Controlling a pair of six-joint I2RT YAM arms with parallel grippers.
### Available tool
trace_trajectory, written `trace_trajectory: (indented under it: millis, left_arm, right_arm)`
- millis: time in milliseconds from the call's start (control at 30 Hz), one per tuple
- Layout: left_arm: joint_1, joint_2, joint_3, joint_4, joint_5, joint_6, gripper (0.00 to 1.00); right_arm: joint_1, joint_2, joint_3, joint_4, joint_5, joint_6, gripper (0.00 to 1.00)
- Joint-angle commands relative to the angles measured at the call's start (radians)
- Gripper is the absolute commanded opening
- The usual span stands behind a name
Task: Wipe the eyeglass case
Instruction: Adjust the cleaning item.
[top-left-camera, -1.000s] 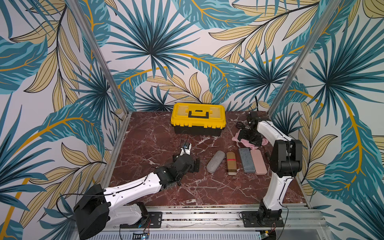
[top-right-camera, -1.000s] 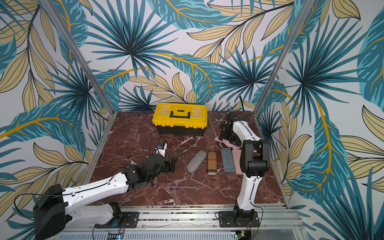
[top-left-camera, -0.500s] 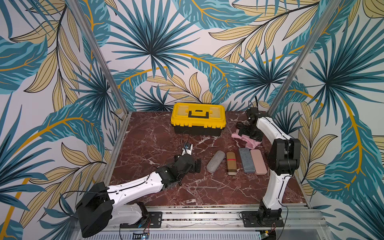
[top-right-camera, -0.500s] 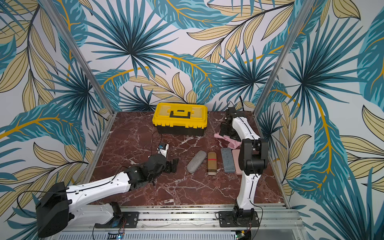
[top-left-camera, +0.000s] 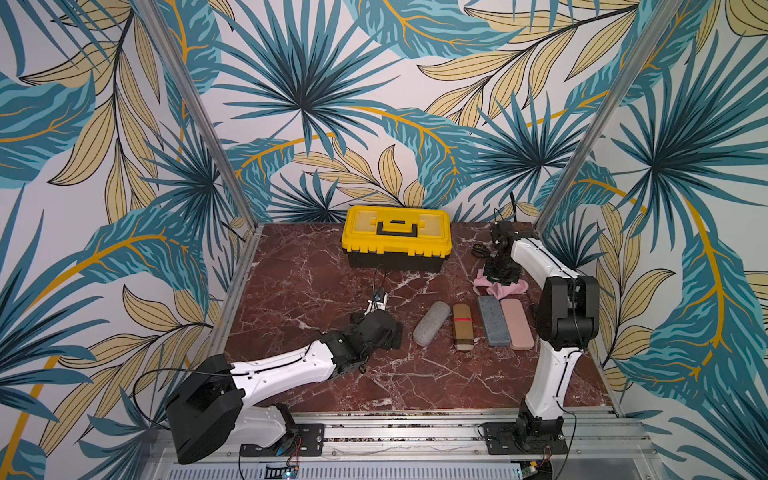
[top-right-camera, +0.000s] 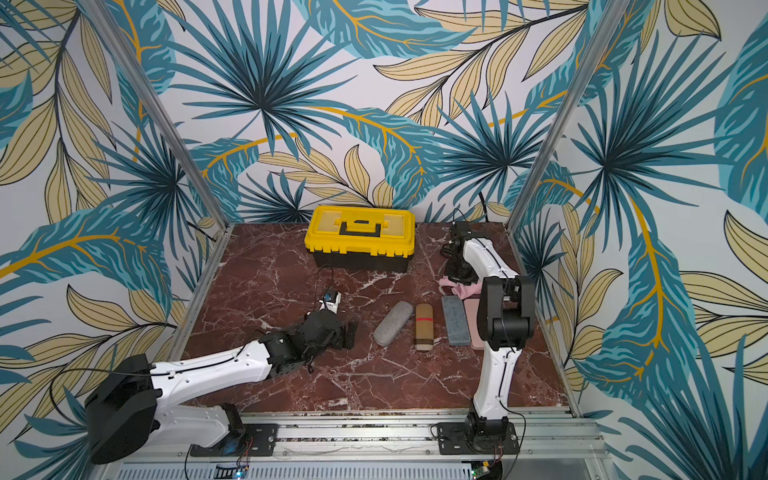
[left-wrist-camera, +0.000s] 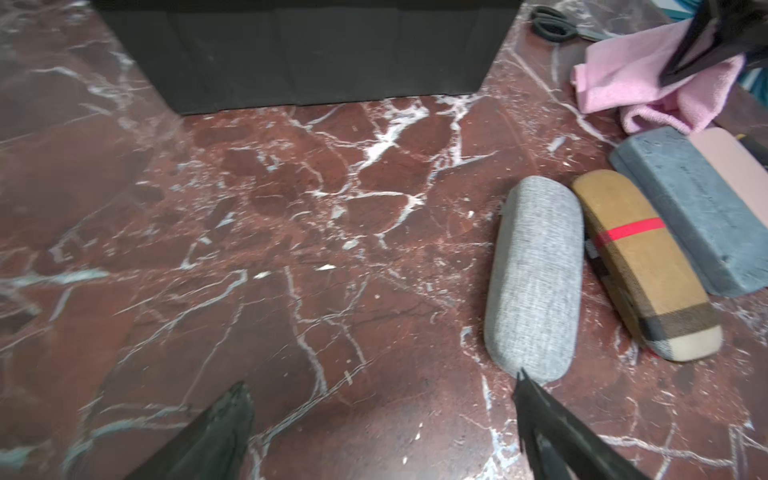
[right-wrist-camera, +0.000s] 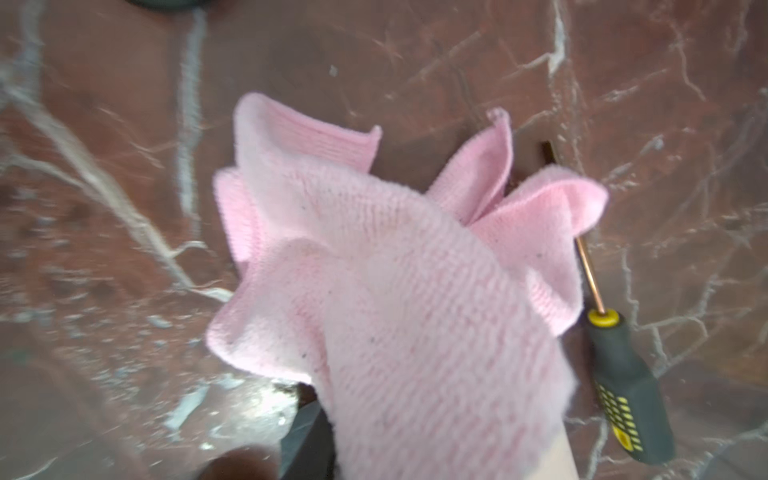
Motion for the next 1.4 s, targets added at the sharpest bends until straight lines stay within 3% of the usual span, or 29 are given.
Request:
trace_trajectory:
  millis: [0, 100, 133, 233, 300, 367, 633, 767, 967, 1067, 1167, 1233, 1300, 1367]
  left_arm:
    - [0.006, -0.103, -0.028, -0.052, -0.149, -0.108, 1.00]
    - [0.041, -0.217, -0.146, 0.113, -0.087, -0.071, 1.00]
    - [0.064, -0.255, -0.185, 0.169, -0.035, -0.059, 0.97]
    - [0.092, -0.313, -0.252, 0.309, 0.083, 0.037, 0.70]
    - [0.092, -0.314, -0.253, 0.359, 0.149, 0.134, 0.66]
    - [0.090, -0.291, -0.240, 0.410, 0.240, 0.234, 0.67]
    - [0.052, -0.039, -0.038, 0.513, 0.463, 0.485, 1.00]
    - [0.052, 0.070, 0.029, 0.519, 0.480, 0.551, 1.00]
    - [0.053, 0.073, 0.035, 0.518, 0.525, 0.568, 0.97]
    - [0.053, 0.080, 0.037, 0.479, 0.474, 0.594, 0.92]
    - [0.056, 0.047, 0.011, 0.473, 0.337, 0.612, 0.78]
    - [0.065, 0.008, -0.019, 0.495, 0.268, 0.609, 0.53]
    - [0.075, -0.024, -0.048, 0.514, 0.247, 0.598, 0.37]
    - [0.089, -0.042, -0.056, 0.491, 0.245, 0.575, 0.23]
  right_arm:
    - [0.009, -0.089, -0.011, 0.032, -0.068, -0.008, 0.20]
    - [0.026, -0.130, -0.039, 0.042, -0.109, -0.002, 0.09]
    - [0.035, -0.144, -0.046, 0.041, -0.112, 0.001, 0.00]
    - [0.067, -0.199, -0.082, 0.035, -0.157, 0.022, 0.00]
    - [0.102, -0.251, -0.110, 0.017, -0.185, 0.039, 0.00]
    - [0.151, -0.314, -0.137, -0.001, -0.202, 0.052, 0.00]
    - [0.342, -0.480, -0.246, 0.016, -0.468, 0.216, 0.00]
    - [0.414, -0.509, -0.278, 0.065, -0.583, 0.291, 0.00]
    - [0.486, -0.478, -0.273, 0.102, -0.723, 0.342, 0.00]
    - [0.502, -0.465, -0.270, 0.142, -0.792, 0.362, 0.00]
    - [0.506, -0.454, -0.257, 0.097, -0.806, 0.336, 0.00]
    - [0.506, -0.450, -0.265, 0.086, -0.830, 0.322, 0.00]
    - [0.506, -0.444, -0.273, 0.091, -0.845, 0.317, 0.00]
    - [0.506, -0.438, -0.280, 0.116, -0.857, 0.326, 0.07]
